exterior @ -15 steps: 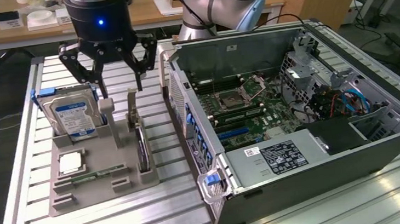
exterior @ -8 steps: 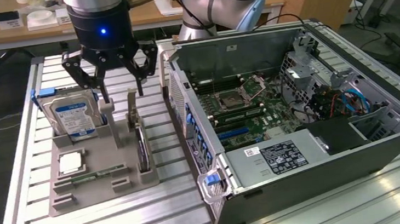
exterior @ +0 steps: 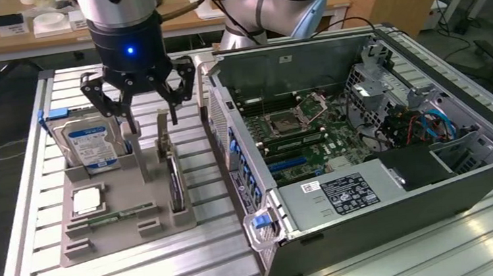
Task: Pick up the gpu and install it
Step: 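Pick up the gpu and move the gpu toward the slot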
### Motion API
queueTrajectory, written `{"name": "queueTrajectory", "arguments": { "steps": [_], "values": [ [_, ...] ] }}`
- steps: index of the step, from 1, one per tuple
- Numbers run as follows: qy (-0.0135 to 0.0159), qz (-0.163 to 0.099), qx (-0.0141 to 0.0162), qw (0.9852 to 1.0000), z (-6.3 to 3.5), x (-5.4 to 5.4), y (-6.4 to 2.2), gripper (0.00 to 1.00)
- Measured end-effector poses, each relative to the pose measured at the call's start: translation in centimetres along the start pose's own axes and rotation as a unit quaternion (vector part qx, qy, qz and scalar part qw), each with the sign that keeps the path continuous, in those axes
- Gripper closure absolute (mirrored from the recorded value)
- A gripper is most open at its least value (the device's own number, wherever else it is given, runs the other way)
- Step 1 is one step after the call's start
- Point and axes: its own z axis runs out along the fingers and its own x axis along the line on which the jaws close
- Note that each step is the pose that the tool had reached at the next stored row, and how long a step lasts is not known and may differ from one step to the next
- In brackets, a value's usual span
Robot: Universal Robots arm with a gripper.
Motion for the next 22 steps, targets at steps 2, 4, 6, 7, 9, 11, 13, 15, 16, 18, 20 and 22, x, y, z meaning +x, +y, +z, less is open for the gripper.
{"name": "queueTrajectory", "arguments": {
  "steps": [2, 4, 6, 7, 9, 11, 13, 15, 16, 18, 20, 22],
  "values": [
    [0.0000, 0.000, 0.0000, 1.0000, 0.29, 0.0, -0.01, 0.35],
    [0.0000, 0.000, 0.0000, 1.0000, 0.61, 0.0, -0.03, 0.35],
    [0.0000, 0.000, 0.0000, 1.0000, 0.91, 0.0, -0.04, 0.35],
    [0.0000, 0.000, 0.0000, 1.0000, 1.05, 0.0, -0.05, 0.35],
    [0.0000, 0.000, 0.0000, 1.0000, 1.35, 0.0, -0.06, 0.35],
    [0.0000, 0.000, 0.0000, 1.0000, 1.66, 0.0, -0.07, 0.35],
    [-0.0001, 0.000, 0.0000, 1.0000, 1.98, 0.1, -0.09, 0.35],
    [0.0000, 0.000, 0.0000, 1.0000, 2.30, 0.1, -0.10, 0.35],
    [0.0000, 0.000, 0.0000, 1.0000, 2.48, 0.1, -0.11, 0.35],
    [0.0000, 0.000, 0.0000, 1.0000, 2.80, 0.1, -0.13, 0.35],
    [0.0000, 0.000, 0.0000, 1.0000, 3.12, 0.1, -0.14, 0.35],
    [0.0000, 0.000, 0.0000, 1.0000, 3.42, 0.1, -0.15, 0.35]
  ]
}}
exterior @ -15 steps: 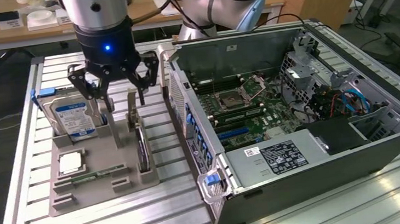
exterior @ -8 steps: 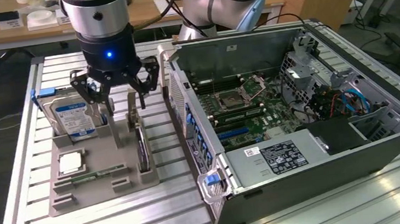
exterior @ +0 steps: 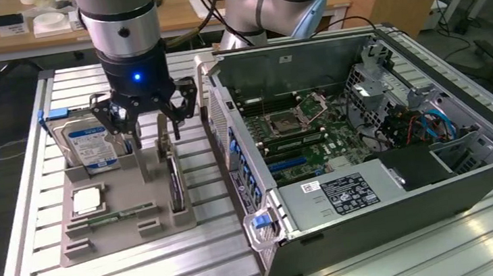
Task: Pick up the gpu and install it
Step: 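Pick up the gpu and move the gpu toward the slot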
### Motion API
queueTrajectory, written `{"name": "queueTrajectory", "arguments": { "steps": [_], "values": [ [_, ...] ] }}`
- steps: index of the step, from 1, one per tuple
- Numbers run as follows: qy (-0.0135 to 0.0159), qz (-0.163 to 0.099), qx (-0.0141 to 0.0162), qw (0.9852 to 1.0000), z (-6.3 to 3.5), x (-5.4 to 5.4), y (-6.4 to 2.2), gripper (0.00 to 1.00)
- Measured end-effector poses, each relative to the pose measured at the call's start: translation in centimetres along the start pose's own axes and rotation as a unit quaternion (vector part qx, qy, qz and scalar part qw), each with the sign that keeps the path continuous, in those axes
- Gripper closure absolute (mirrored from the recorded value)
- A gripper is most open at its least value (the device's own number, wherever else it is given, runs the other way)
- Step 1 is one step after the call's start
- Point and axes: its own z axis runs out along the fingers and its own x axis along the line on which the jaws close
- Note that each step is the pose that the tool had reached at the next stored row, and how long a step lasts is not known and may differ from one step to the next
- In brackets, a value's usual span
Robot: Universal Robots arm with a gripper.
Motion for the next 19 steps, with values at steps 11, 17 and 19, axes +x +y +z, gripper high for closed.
{"name": "queueTrajectory", "arguments": {
  "steps": [11, 17, 19],
  "values": [
    [0.0000, 0.000, 0.0000, 1.0000, 1.75, 0.0, -0.08, 0.35],
    [0.0000, 0.000, 0.0000, 1.0000, 2.44, 0.1, -0.11, 0.35],
    [0.0000, 0.000, 0.0000, 1.0000, 2.66, 0.1, -0.12, 0.35]
  ]
}}
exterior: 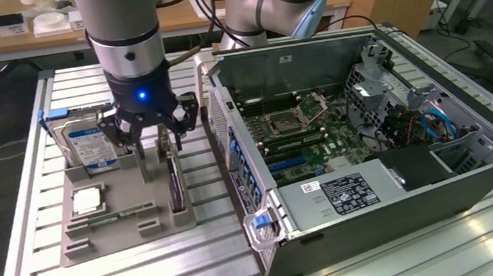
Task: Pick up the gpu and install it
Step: 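Pick up the gpu and move the gpu toward the slot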
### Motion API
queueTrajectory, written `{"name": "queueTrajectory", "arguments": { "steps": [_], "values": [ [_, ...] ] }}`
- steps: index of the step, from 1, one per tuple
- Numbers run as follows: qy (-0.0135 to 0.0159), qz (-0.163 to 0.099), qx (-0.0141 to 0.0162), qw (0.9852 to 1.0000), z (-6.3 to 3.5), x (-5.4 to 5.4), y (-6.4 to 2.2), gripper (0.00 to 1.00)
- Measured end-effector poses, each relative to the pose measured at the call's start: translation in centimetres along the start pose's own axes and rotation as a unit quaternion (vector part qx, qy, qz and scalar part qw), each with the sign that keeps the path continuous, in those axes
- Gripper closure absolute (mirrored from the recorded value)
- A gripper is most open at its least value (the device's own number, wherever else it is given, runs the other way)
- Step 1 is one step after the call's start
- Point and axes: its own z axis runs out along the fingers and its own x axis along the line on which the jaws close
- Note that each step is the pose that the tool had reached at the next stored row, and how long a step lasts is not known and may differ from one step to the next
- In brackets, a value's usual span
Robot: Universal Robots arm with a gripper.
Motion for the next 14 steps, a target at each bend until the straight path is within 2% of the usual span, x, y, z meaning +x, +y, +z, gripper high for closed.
{"name": "queueTrajectory", "arguments": {
  "steps": [3, 7, 14],
  "values": [
    [0.0002, 0.000, 0.0001, 1.0000, 0.27, 0.0, -0.07, 0.35],
    [0.0002, 0.000, 0.0000, 1.0000, 0.66, 0.0, -0.66, 0.35],
    [0.0006, 0.000, 0.0001, 1.0000, 1.34, -0.3, -1.21, 0.35]
  ]
}}
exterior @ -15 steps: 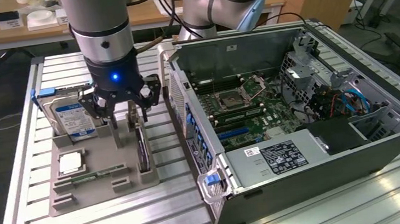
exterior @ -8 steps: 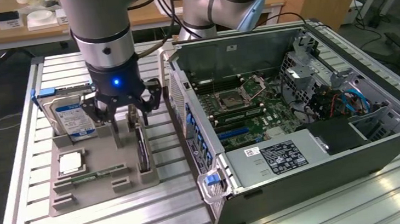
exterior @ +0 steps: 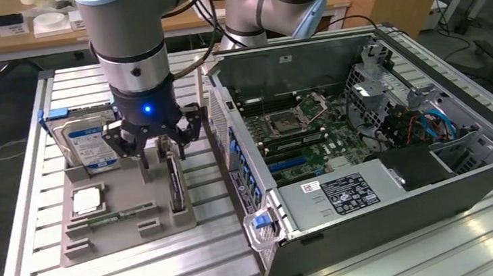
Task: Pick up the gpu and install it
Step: 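Pick up the gpu and move the gpu toward the slot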
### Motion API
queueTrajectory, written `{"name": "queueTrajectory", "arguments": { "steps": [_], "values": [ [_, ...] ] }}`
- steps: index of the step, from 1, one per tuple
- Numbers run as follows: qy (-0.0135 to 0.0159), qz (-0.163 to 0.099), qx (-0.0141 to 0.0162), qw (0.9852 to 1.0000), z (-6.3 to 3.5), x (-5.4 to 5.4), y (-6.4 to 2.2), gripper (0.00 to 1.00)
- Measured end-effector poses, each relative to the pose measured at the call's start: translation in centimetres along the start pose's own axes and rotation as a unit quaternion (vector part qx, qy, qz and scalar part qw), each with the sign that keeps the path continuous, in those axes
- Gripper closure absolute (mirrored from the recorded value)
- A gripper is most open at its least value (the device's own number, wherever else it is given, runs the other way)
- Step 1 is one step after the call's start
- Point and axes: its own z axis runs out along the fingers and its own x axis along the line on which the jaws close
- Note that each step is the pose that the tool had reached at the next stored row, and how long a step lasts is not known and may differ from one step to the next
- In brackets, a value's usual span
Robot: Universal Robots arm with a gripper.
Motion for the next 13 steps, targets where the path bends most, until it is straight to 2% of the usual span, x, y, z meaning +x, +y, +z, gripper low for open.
{"name": "queueTrajectory", "arguments": {
  "steps": [5, 13],
  "values": [
    [0.0005, 0.000, 0.0000, 1.0000, 0.50, -0.2, -0.50, 0.35],
    [0.0009, 0.000, 0.0000, 1.0000, 1.21, -0.9, -0.64, 0.35]
  ]
}}
